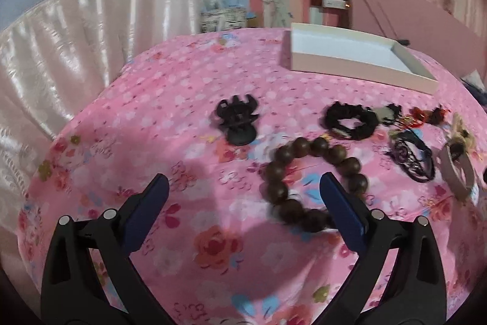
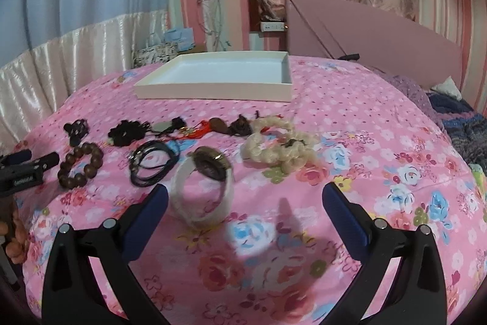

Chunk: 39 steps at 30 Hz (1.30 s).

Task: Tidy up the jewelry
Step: 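Grasp the dark wooden bead bracelet with the left tool while the right tool grasps the white-band watch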

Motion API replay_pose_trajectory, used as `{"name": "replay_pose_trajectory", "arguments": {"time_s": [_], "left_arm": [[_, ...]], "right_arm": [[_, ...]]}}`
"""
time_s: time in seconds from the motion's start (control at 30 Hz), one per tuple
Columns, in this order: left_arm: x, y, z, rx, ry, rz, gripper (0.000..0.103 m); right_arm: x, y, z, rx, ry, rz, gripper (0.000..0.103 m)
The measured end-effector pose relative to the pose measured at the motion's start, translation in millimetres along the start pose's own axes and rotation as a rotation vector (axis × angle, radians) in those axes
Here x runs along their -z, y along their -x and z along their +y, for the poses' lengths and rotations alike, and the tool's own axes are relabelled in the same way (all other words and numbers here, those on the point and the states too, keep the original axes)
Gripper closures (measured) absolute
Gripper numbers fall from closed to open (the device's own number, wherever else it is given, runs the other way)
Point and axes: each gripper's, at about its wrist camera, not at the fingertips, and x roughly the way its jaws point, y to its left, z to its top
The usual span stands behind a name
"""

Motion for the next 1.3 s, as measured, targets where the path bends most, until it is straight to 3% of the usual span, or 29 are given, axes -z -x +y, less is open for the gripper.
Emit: {"name": "replay_pose_trajectory", "arguments": {"time_s": [0.1, 0.2, 0.3, 0.37, 0.43, 0.53, 0.8, 0.87, 0.93, 1.03, 1.13, 1.17, 1.3], "left_arm": [[-3.2, -8.4, -1.6, 0.025, -0.005, 0.025, 0.006], [-5.7, -23.4, -2.1, 0.041, -0.004, 0.078, 0.011], [-5.7, -29.8, -4.2, 0.044, -0.013, 0.086, 0.012], [-5.8, -34.0, -4.6, 0.052, -0.01, 0.103, 0.014], [-6.0, -40.2, -4.1, 0.063, -0.01, 0.129, 0.023], [-4.6, -48.9, -6.6, 0.092, -0.027, 0.173, 0.027], [-4.3, -55.2, -9.2, 0.11, -0.032, 0.181, 0.029], [-3.4, -52.6, -16.2, 0.124, -0.068, 0.165, 0.039], [-1.5, -46.0, -28.1, 0.125, -0.123, 0.144, 0.06], [0.0, -42.1, -38.0, 0.141, -0.153, 0.135, 0.082], [0.0, -40.5, -38.6, 0.157, -0.138, 0.132, 0.086], [-0.4, -40.4, -38.1, 0.161, -0.132, 0.131, 0.086], [0.0, -37.3, -36.1, 0.172, -0.107, 0.123, 0.086]], "right_arm": [[-6.4, -12.4, -2.4, -0.014, 0.002, 0.045, 0.003], [-10.4, -25.2, -0.6, -0.034, 0.006, 0.091, 0.012], [-11.1, -42.9, -1.3, -0.06, -0.035, 0.161, 0.015], [-9.1, -50.0, 0.8, -0.054, -0.027, 0.187, 0.023], [-7.0, -56.4, 2.2, -0.054, -0.025, 0.214, 0.036], [-6.0, -64.1, 2.9, -0.039, -0.02, 0.238, 0.047], [-7.0, -67.2, 6.9, -0.012, 0.012, 0.241, 0.052], [-7.3, -67.3, 6.5, -0.016, 0.013, 0.243, 0.052], [-7.4, -67.5, 5.0, -0.026, 0.008, 0.244, 0.05], [-7.5, -67.5, 5.6, -0.029, 0.013, 0.243, 0.05], [-7.1, -65.2, 5.7, -0.04, 0.012, 0.237, 0.053], [-7.5, -64.5, 4.0, -0.053, 0.003, 0.233, 0.056], [-7.2, -63.7, -3.0, -0.093, -0.031, 0.232, 0.091]]}}
